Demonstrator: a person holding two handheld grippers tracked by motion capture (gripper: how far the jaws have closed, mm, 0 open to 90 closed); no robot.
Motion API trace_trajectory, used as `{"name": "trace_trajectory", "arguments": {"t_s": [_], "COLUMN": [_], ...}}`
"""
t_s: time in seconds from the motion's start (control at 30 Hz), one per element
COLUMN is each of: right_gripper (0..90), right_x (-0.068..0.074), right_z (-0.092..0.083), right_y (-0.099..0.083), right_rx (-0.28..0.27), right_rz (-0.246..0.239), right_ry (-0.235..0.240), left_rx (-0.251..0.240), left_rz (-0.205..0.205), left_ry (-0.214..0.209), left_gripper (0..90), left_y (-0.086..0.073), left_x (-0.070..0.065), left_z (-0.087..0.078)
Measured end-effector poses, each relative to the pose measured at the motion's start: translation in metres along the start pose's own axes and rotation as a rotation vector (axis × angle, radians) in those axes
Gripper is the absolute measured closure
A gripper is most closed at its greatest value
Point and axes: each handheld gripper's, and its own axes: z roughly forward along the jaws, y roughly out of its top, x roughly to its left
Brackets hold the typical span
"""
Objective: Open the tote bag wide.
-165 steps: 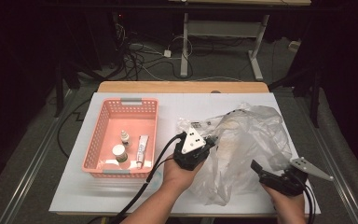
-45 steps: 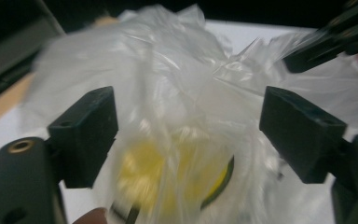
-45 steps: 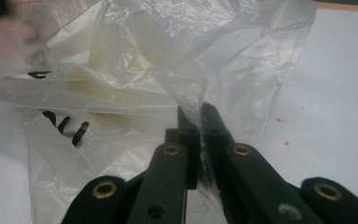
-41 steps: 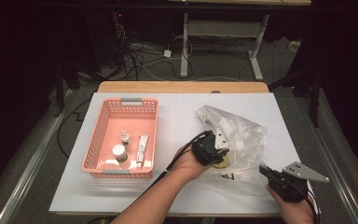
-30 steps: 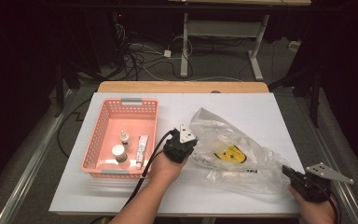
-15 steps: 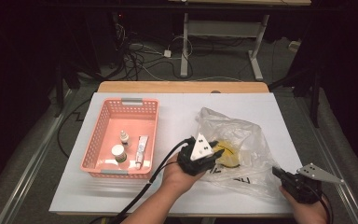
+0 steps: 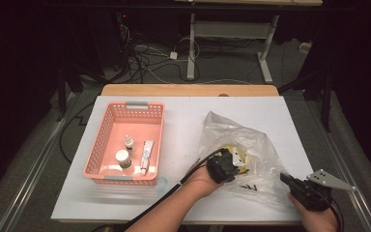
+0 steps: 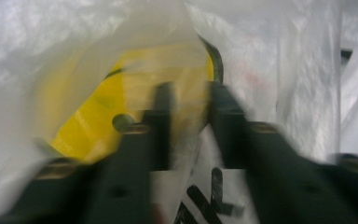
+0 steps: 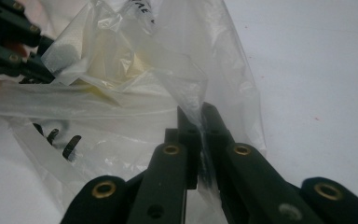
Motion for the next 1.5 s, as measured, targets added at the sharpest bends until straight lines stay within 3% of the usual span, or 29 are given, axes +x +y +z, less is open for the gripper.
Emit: {"name": "trace_trajectory", "arguments": {"t_s": [0.03,0.17,0.27,0.33,0.43,0.6,0.7,0.8,0.83,0.93,1.07,1.1,1.2,1.23,1.27,1.3,1.33,1.4,1.43,1.47,1.5], "right_gripper": [90.0,90.0,90.0,90.0,90.0,90.0,90.0,90.0,90.0,90.0,90.0,90.0,88.7,77.2,77.2,63.3,63.3,55.5,52.8,52.8,52.8], "right_x": [0.000,-0.001,0.000,0.001,0.001,0.001,-0.005,-0.015,-0.018,-0.017,-0.008,-0.001,0.010,0.020,0.020,0.026,0.026,0.028,0.028,0.028,0.025], "right_z": [0.000,0.000,-0.001,-0.001,-0.001,0.000,-0.002,-0.008,-0.014,-0.022,-0.022,-0.020,-0.017,-0.014,-0.014,-0.017,-0.017,-0.022,-0.028,-0.028,-0.029], "right_y": [-0.001,-0.002,-0.003,-0.004,-0.005,-0.012,-0.018,-0.024,-0.029,-0.039,-0.042,-0.038,-0.031,-0.024,-0.024,-0.013,-0.013,0.001,0.017,0.017,0.034], "right_rx": [0.001,0.004,0.007,0.008,0.012,0.046,0.070,0.095,0.114,0.127,0.124,0.114,0.108,0.086,0.086,0.040,0.040,-0.017,-0.069,-0.069,-0.109], "right_rz": [0.000,-0.004,0.000,-0.002,0.004,0.009,0.025,0.045,0.044,0.052,0.052,0.051,0.024,0.009,0.009,0.007,0.007,0.005,0.000,0.000,-0.016], "right_ry": [0.000,-0.001,-0.003,-0.002,0.005,0.011,0.000,-0.007,-0.008,0.020,0.055,0.098,0.127,0.157,0.157,0.173,0.173,0.176,0.166,0.166,0.153], "left_rx": [-0.031,-0.241,-0.379,-0.429,-0.392,-0.288,-0.223,-0.134,-0.081,-0.066,-0.138,-0.161,-0.222,-0.249,-0.249,-0.260,-0.269,-0.298,-0.308,-0.327,-0.333], "left_rz": [0.007,-0.026,-0.067,-0.084,-0.143,-0.263,-0.315,-0.352,-0.361,-0.366,-0.357,-0.356,-0.348,-0.364,-0.364,-0.359,-0.345,-0.324,-0.324,-0.323,-0.316], "left_ry": [0.008,0.022,0.045,0.107,0.165,0.238,0.252,0.270,0.279,0.270,0.244,0.242,0.232,0.205,0.205,0.205,0.206,0.204,0.196,0.179,0.170], "left_gripper": [87.6,88.5,88.7,88.7,88.7,88.7,88.7,88.7,88.7,88.5,84.9,75.2,65.5,54.9,50.7,48.0,48.0,45.4,45.1,45.1,45.1], "left_y": [0.000,0.006,0.014,0.019,0.028,0.033,0.029,0.018,0.013,0.010,0.015,0.017,0.018,0.015,0.015,0.013,0.011,0.005,0.001,-0.003,-0.007], "left_x": [-0.001,0.000,0.010,0.021,0.050,0.101,0.120,0.132,0.135,0.136,0.129,0.126,0.116,0.109,0.109,0.105,0.099,0.087,0.081,0.074,0.066], "left_z": [-0.005,-0.041,-0.068,-0.078,-0.068,-0.022,0.005,0.028,0.037,0.041,0.028,0.021,-0.002,-0.014,-0.014,-0.020,-0.025,-0.034,-0.037,-0.040,-0.042]}}
